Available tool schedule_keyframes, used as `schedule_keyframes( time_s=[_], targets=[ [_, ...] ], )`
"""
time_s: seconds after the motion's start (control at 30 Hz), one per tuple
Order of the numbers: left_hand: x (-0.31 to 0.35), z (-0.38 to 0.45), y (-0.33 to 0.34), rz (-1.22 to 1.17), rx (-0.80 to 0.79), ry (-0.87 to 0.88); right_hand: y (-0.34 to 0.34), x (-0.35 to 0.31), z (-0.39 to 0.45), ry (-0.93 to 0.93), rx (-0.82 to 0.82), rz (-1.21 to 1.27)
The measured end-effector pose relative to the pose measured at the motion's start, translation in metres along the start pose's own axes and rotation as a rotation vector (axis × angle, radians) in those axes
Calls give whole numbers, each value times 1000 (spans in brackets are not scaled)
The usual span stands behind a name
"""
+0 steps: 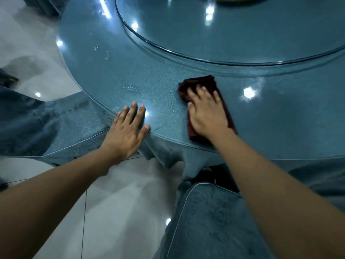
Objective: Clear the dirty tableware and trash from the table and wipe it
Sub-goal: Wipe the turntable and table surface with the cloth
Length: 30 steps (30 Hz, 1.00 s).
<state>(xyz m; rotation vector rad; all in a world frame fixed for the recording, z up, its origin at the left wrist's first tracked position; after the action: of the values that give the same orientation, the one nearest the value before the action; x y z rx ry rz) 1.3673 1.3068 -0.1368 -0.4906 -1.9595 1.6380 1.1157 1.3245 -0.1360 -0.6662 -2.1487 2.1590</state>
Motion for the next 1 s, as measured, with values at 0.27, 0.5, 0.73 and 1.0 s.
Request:
schedule_keyframes(
  time_s=[0.27, 0.5, 0.73, 1.0],
  targets=[
    [4, -4, 5, 5, 81, 11, 25, -73, -82, -45, 53, 25],
    [4, -7, 3, 37, 124, 29, 26, -63, -26, 114, 60, -6],
    [-49, 11, -33, 17, 151, 344, 7, -25, 101, 401, 87, -38],
    [-167, 100, -63, -42, 275, 269, 26, -93, 46, 405, 117, -66]
  ],
)
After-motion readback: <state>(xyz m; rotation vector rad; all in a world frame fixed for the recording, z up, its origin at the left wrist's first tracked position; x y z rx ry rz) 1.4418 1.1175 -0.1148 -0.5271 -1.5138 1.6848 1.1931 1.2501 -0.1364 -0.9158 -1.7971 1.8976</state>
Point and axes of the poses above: each hand's wrist, its own z-axis towards the middle knuckle, its own y-axis out of the palm, x = y × z, the point moved 5 cm from there along z, towards the middle knuckle, and after that the axes turned 10 degrees about y, right-handed, at the moved point
